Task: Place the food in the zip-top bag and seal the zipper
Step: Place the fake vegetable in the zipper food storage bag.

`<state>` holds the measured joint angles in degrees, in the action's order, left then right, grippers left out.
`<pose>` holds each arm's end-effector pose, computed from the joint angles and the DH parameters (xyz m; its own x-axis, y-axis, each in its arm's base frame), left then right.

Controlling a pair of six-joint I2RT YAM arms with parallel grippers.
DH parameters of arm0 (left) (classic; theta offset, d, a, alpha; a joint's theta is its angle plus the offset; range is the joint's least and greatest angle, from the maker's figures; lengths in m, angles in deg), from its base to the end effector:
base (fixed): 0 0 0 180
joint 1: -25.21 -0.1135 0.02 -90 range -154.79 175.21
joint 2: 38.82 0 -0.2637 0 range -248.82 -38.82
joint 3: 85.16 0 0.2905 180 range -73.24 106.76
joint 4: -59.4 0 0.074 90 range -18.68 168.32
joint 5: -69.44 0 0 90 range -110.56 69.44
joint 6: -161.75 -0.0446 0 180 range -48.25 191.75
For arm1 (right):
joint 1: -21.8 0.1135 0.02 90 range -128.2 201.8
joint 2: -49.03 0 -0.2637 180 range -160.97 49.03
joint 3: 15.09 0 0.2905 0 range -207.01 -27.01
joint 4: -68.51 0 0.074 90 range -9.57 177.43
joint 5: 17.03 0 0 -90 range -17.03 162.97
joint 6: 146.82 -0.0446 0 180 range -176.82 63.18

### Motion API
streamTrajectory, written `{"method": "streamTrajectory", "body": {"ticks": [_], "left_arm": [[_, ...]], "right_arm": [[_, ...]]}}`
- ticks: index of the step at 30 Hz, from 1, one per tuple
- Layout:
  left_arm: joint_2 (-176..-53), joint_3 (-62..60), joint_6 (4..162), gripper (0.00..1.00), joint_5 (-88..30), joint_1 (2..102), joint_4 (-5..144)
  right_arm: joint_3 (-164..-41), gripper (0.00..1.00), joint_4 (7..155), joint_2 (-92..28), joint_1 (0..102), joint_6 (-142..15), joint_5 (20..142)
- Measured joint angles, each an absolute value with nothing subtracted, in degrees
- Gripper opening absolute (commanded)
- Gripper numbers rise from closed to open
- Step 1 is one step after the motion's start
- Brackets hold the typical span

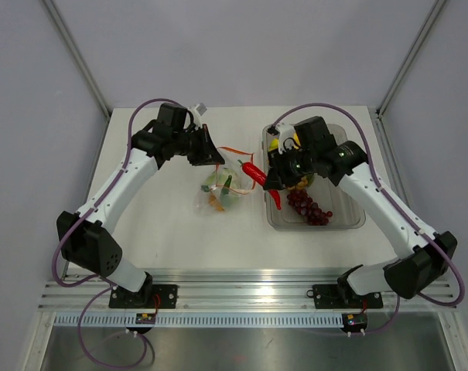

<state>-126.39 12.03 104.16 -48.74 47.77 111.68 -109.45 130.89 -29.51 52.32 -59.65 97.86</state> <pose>0.3415 -0.1647 0.3487 -0.8815 -0.1454 -0.4493 0.2208 0.7141 -0.6643 0.2711 0.1816 0.3680 -0.6598 -0.3370 -0.6717 -0.6782 0.6519 0.3392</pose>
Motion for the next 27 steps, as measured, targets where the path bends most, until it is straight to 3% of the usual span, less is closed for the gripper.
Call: {"method": "streamTrajectory", "body": {"ticks": [16,27], "left_arm": [[-124.1,7.5,98.2,0.00,-50.6,47.8,110.6],[-121.6,2.8,96.6,0.00,-50.4,47.9,109.9]], "right_arm": [[-134.1,0.00,143.2,-54.4,53.9,-62.2,98.1],[-136.1,0.00,148.9,-60.0,54.5,-63.9,96.4]]}}
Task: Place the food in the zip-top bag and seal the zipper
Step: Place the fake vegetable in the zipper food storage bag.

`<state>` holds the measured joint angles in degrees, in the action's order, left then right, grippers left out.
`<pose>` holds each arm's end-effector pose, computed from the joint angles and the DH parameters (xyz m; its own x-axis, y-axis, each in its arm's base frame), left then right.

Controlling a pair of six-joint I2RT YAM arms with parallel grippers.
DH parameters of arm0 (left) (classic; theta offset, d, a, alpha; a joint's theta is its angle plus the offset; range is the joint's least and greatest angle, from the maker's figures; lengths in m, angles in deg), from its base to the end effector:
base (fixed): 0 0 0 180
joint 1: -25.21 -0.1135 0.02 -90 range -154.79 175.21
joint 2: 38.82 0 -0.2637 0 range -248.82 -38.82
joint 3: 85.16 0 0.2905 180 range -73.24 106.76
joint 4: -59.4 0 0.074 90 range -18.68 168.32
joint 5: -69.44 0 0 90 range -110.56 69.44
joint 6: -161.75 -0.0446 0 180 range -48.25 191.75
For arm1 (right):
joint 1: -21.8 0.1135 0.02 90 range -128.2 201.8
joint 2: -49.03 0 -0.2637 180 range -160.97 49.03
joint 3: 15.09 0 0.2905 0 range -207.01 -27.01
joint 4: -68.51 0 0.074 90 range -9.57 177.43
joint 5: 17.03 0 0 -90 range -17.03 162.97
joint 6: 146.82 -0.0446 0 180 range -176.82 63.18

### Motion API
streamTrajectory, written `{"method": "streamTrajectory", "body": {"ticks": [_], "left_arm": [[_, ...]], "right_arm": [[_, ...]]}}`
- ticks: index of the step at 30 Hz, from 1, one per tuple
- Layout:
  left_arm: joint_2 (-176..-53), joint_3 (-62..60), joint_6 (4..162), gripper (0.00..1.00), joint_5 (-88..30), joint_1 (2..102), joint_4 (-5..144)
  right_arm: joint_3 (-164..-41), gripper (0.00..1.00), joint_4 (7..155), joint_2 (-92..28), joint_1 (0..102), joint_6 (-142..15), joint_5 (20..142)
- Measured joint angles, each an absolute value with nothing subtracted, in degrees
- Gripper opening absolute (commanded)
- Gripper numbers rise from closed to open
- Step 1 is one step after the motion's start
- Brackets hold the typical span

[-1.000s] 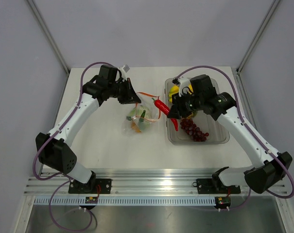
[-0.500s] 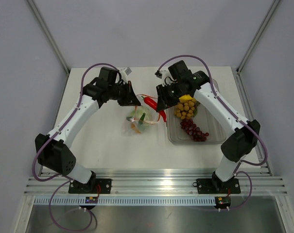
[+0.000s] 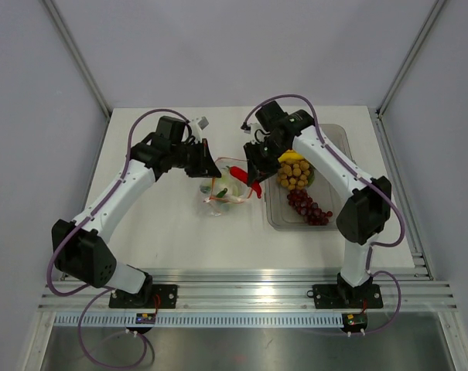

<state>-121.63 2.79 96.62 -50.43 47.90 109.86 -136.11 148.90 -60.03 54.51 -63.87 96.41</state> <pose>0.3195 -0.1576 0.3210 -0.8717 -0.0308 -0.4890 0.3207 0.7186 -0.6170 0.3544 0.2487 0.3161 -0.8525 -0.4137 -0.3195 -0.5181 0.7494 0.4123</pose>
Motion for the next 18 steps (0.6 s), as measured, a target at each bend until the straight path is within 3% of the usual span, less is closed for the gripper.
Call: {"method": "streamTrajectory", "body": {"ticks": [18], "left_arm": [[-121.6,4.2,97.2,0.00,-50.6,50.6,107.7]], "right_arm": [[-140.5,0.00,141.5,-64.9,57.9,-77.1,94.3]]}}
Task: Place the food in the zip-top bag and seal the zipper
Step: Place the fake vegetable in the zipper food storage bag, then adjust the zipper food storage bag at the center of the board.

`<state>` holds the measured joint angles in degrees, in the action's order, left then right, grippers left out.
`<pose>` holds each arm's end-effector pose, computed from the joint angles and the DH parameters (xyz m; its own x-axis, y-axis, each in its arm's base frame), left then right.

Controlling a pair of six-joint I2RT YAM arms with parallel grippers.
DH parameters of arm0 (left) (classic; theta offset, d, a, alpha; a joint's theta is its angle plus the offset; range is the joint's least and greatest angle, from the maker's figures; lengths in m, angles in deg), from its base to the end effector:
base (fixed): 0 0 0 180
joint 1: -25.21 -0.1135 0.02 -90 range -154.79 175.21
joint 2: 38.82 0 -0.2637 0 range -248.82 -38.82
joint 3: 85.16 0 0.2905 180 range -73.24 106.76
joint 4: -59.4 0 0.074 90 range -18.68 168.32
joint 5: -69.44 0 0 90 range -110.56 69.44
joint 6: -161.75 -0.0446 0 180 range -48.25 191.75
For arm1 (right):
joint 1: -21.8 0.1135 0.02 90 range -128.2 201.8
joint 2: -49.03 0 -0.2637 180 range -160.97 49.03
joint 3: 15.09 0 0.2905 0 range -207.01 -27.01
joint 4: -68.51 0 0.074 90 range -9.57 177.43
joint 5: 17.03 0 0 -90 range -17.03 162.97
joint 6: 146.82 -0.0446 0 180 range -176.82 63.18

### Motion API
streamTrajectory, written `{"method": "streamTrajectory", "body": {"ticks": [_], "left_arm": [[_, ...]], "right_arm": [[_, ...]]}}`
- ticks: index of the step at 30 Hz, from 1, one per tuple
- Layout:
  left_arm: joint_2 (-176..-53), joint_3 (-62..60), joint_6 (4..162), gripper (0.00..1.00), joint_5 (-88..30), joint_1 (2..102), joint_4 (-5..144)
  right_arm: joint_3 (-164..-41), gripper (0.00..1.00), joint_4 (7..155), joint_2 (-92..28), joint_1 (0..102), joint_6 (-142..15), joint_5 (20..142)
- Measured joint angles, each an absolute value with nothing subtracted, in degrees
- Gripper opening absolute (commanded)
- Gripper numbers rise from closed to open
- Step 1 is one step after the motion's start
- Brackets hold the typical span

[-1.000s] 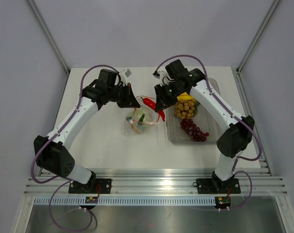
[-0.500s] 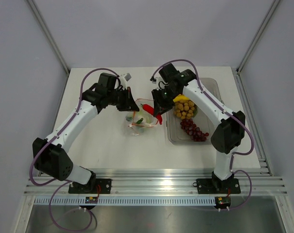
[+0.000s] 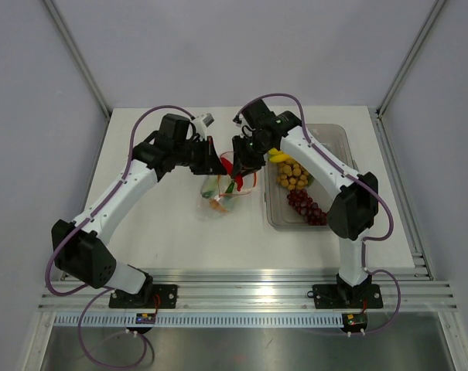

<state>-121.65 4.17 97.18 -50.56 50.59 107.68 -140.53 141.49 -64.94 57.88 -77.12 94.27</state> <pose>0.3154 -0.1743 0.3330 -0.8477 -0.0095 -0.5304 0.3810 0.6849 -0.6211 0.3678 0.2881 0.3107 -0.9051 -0.2596 -0.3366 -0.3995 0.7901 0.4649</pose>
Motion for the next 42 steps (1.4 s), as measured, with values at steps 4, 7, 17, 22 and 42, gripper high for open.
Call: {"method": "streamTrajectory", "body": {"ticks": [4,7,17,22,42], "left_arm": [[-121.6,4.7,97.2,0.00,-50.5,50.6,107.7],[-121.6,4.8,97.2,0.00,-50.5,50.6,107.8],[-121.6,4.8,97.3,0.00,-50.5,50.6,107.9],[-121.6,5.0,97.2,0.00,-50.5,50.6,108.1],[-121.6,6.8,96.8,0.00,-50.1,50.0,111.0]], "right_arm": [[-139.7,0.27,138.7,-64.9,57.9,-79.3,92.5],[-139.0,0.53,137.4,-64.9,57.9,-80.4,91.9],[-134.2,0.66,132.2,-60.0,58.2,-82.1,89.9],[-131.3,0.54,130.5,-53.7,58.3,-82.5,89.4],[-116.6,0.43,127.4,-49.3,58.6,-78.9,75.3]]}}
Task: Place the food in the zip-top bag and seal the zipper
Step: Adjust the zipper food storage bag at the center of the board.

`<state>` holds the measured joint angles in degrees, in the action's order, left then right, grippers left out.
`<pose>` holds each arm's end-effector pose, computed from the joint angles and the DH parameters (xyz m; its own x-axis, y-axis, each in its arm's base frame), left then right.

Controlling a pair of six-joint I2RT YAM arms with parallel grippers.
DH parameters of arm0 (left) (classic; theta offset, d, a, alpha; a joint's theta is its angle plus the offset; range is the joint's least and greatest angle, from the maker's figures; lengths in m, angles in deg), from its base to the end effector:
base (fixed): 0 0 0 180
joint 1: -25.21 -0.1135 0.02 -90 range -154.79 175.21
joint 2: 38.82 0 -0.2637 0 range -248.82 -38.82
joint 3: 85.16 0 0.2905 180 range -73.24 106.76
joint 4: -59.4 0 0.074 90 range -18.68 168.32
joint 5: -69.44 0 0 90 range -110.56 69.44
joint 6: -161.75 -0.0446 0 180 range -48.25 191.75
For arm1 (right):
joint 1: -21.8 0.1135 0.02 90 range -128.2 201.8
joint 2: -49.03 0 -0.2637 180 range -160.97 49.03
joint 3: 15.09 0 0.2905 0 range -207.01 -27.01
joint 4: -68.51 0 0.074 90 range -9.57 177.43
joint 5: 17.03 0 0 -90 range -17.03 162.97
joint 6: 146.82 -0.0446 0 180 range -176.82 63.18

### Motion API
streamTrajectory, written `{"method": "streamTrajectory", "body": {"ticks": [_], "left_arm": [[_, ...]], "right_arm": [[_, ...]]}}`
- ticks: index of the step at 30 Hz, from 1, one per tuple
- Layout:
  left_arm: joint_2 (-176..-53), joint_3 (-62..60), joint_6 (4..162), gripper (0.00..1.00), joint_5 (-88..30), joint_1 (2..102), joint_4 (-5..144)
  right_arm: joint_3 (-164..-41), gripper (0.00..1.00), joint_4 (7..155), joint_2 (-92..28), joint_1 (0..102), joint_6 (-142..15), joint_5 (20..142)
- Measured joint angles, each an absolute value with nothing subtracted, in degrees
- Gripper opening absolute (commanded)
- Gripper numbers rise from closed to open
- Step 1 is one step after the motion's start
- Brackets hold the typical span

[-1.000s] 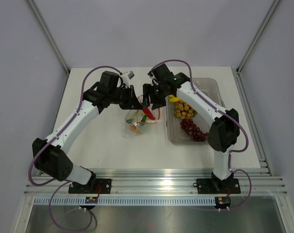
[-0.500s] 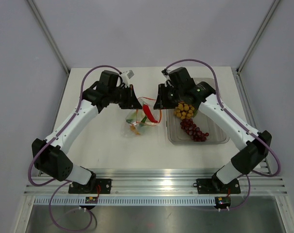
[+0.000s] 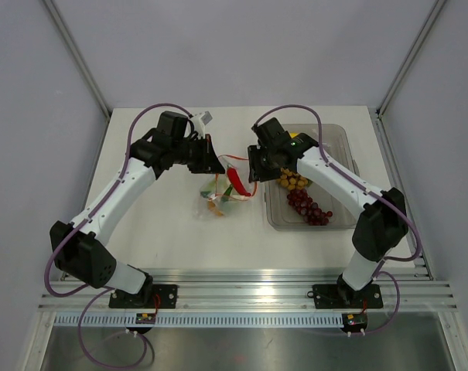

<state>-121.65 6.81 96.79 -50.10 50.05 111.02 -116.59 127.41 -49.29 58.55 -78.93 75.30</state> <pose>0.3148 -0.1700 0.3451 -0.8496 -0.0125 -0.5273 0.3707 0.6970 -0.6138 0.3314 0.2498 0.2926 -0.8453 -0.1619 -0.5092 -0.3217 0.9151 0.2431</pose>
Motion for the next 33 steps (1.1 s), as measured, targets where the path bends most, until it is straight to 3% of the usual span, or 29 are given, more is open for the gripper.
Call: {"method": "streamTrajectory", "body": {"ticks": [1,2,4,9,16,22,28,33], "left_arm": [[-121.6,6.9,96.8,0.00,-50.1,50.0,111.2],[-121.6,6.9,96.7,0.00,-50.1,50.0,111.2],[-121.6,6.9,96.6,0.00,-49.9,50.0,111.5],[-121.7,7.6,95.9,0.00,-48.9,49.9,112.6],[-123.7,16.8,95.0,0.00,-46.1,46.3,116.4],[-126.4,22.6,94.0,0.00,-39.8,45.3,117.8],[-133.6,22.5,93.2,0.00,-36.7,45.4,120.7],[-133.8,23.5,92.7,0.00,-36.5,45.4,122.8]], "right_arm": [[-116.6,0.36,127.2,-49.6,58.5,-78.7,75.3],[-116.6,0.15,126.9,-49.8,58.5,-78.3,75.1],[-116.6,0.00,126.1,-49.8,58.5,-77.8,75.0],[-118.1,0.00,126.2,-49.8,58.5,-77.9,76.0],[-129.1,0.00,129.8,-47.2,58.5,-78.8,80.2],[-126.2,0.00,128.7,-40.6,58.6,-79.4,80.8],[-121.8,0.00,128.7,-46.5,58.6,-79.8,83.2],[-125.0,0.00,130.0,-47.7,58.6,-80.0,84.4]]}}
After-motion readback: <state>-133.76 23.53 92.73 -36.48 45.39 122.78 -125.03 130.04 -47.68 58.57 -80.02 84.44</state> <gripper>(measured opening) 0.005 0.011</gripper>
